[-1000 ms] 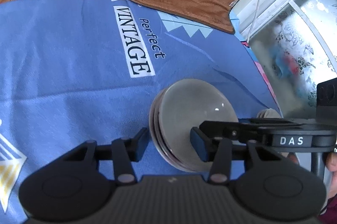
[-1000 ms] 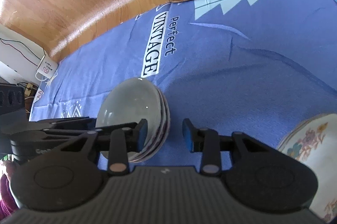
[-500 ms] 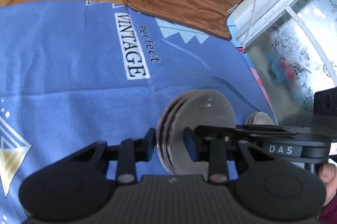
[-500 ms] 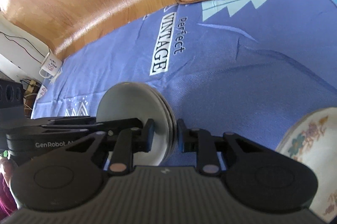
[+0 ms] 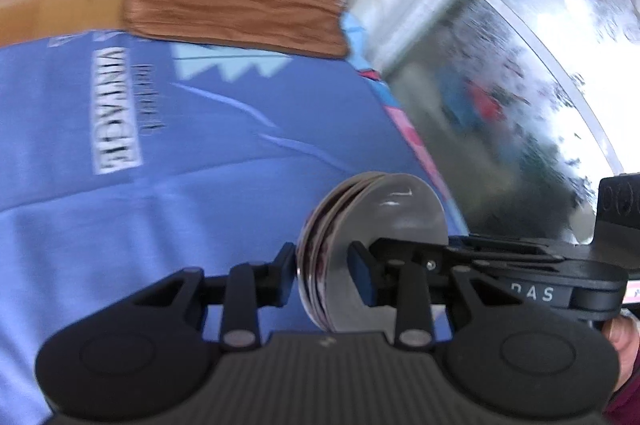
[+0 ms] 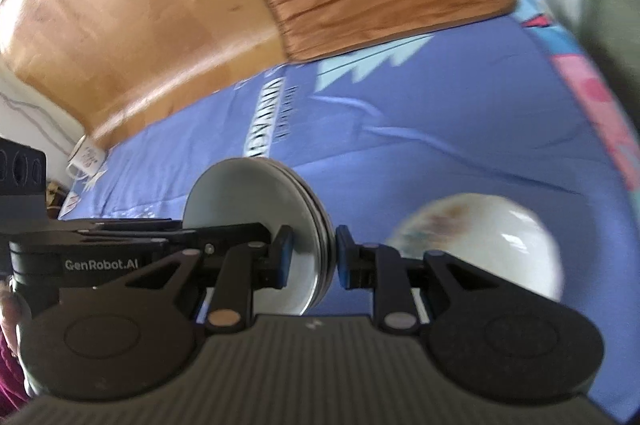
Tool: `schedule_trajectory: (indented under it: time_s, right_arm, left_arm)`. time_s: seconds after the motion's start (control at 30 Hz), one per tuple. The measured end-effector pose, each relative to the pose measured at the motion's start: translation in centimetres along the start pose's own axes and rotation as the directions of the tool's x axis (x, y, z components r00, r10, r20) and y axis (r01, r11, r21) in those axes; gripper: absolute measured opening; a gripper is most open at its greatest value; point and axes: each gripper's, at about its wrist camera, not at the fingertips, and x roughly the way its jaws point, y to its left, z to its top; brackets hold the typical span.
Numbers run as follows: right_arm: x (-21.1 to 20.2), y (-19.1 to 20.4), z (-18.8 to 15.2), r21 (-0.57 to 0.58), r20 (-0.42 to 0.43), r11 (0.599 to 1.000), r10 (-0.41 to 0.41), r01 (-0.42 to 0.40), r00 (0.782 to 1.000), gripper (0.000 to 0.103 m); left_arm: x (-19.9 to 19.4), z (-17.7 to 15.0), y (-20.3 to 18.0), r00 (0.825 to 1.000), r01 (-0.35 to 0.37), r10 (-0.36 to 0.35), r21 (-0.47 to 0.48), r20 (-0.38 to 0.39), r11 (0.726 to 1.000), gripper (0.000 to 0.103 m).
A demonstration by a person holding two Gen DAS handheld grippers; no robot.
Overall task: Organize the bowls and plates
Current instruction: 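Lift the bowl stack with the right gripper and carry it to the plates, then lower the bowl stack onto the flowered plates and open the right gripper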
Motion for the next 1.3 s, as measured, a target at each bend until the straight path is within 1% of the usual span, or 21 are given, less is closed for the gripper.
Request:
schedule_trajectory:
  time_s: [0.1,0.23,0.33,0.5,0.57,0.63,0.7,0.77,0.87,1.03,1.17,1.3]
  right_arm:
    - [-1.8,-1.9,-0.4,0.031,0.012,0.999,-0.041,0.041,0.999,0.025]
    - [-3.0,-4.3,-1.1,0.083,0.015,0.994,-0.077,0.075,0.997,0.025]
    - [-3.0,-5.4,-1.5,0.112,0.011,0.990,-0.090,0.088,0.996,0.025]
    - [-2.3,-6.7,-1.9,0.145,-0.008,0.986,-0.086,0.087,0.996,0.025]
    - [-2.1,-7.0,-1.9,0.144,-0.012,0.986,-0.089,0.089,0.996,0.025]
    - [-2.2,-6.9,-1.8,0.132,0.001,0.987,-0.098,0.097,0.995,0.025]
    - [-2.5,-6.7,-1.7,0.108,0.033,0.987,-0.126,0.122,0.992,0.028]
    - [-2.9,-6.5,-1.7,0.083,0.065,0.985,-0.155,0.149,0.986,0.028]
    - [-3.2,-6.5,-1.8,0.064,0.087,0.984,-0.169,0.164,0.982,0.028]
    - [-3.8,-6.0,-2.5,0.032,0.151,0.975,-0.224,0.222,0.963,0.028]
    - [-5.1,-5.1,-3.3,0.029,0.228,0.972,-0.234,0.234,0.945,0.028]
    - [-6.6,-3.7,-4.5,0.041,0.315,0.976,-0.217,0.215,0.924,0.029]
  left_arm:
    - [1.8,0.1,-2.1,0.999,0.031,-0.030,0.031,-0.030,0.999,0.029]
    - [4.0,0.1,-4.1,0.996,0.051,-0.047,0.050,-0.071,0.997,0.029]
    - [5.5,0.1,-4.5,0.994,0.053,-0.048,0.051,-0.099,0.997,0.029]
    - [7.2,-0.1,-4.2,0.991,0.035,-0.029,0.050,-0.131,0.998,0.031]
    - [7.5,0.0,-4.3,0.991,0.028,-0.021,0.054,-0.131,0.998,0.032]
    - [7.5,0.1,-4.5,0.992,0.020,-0.012,0.066,-0.129,0.998,0.032]
    - [7.4,0.1,-4.7,0.992,0.015,-0.006,0.074,-0.123,0.997,0.035]
    - [7.2,0.2,-4.8,0.993,0.016,-0.006,0.084,-0.114,0.996,0.039]
    - [6.3,0.1,-4.9,0.996,0.018,-0.009,0.098,-0.089,0.995,0.043]
    - [3.8,-0.3,-4.9,1.000,0.013,-0.011,0.124,-0.022,0.992,0.043]
    - [1.9,-1.0,-5.0,0.999,-0.033,0.026,0.162,0.046,0.986,0.043]
    - [0.2,-2.4,-5.3,0.991,-0.091,0.068,0.215,0.111,0.972,0.043]
